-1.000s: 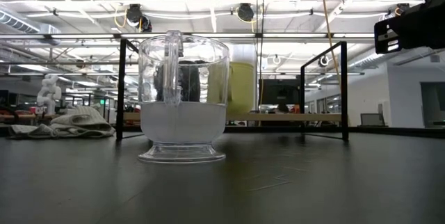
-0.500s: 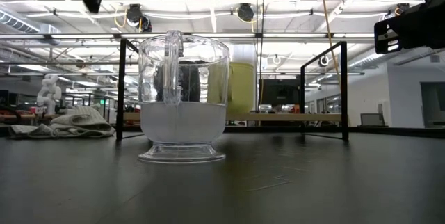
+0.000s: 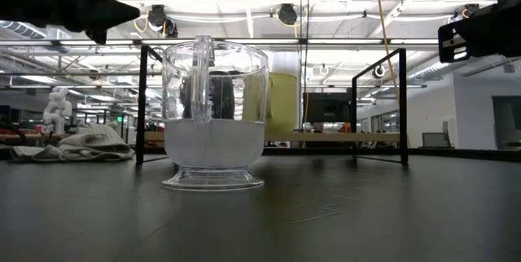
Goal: Stack small to large cups/mugs on shelf
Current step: Put the transparent mug on the shelf
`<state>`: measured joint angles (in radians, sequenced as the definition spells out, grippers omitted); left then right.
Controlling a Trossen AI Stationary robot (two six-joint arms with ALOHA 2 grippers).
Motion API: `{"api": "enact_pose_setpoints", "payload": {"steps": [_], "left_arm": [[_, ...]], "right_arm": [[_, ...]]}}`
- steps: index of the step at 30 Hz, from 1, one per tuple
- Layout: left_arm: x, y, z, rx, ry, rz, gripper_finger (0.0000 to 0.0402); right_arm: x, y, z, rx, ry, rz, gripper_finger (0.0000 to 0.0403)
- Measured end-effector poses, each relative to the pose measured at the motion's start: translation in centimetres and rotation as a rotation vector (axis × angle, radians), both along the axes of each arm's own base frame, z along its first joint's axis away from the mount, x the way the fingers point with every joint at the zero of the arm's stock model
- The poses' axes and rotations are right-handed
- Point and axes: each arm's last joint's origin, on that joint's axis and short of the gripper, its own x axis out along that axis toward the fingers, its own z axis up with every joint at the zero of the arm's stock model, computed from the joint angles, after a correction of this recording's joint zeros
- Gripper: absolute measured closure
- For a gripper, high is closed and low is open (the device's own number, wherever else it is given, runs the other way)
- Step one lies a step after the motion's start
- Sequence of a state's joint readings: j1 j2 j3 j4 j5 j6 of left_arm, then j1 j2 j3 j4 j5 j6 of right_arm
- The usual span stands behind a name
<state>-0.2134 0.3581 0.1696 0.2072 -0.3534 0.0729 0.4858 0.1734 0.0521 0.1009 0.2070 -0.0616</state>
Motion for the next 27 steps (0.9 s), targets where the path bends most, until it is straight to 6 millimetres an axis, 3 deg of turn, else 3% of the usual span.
{"api": "enact_pose_setpoints", "payload": {"steps": [9,21,27], "left_arm": [[-0.9,0.0,-0.3,0.029,0.08,-0.226,0.0401],[-0.9,0.3,-0.5,-0.039,0.04,-0.178,0.0401],[-0.7,0.2,-2.8,-0.039,0.056,-0.171,0.0401]], "right_arm": [[0.0,0.0,0.0,-0.003,-0.001,0.0,0.0403],[0.0,0.0,0.0,0.022,0.006,-0.002,0.0403],[0.0,0.0,0.0,0.02,0.005,-0.001,0.0403]]}}
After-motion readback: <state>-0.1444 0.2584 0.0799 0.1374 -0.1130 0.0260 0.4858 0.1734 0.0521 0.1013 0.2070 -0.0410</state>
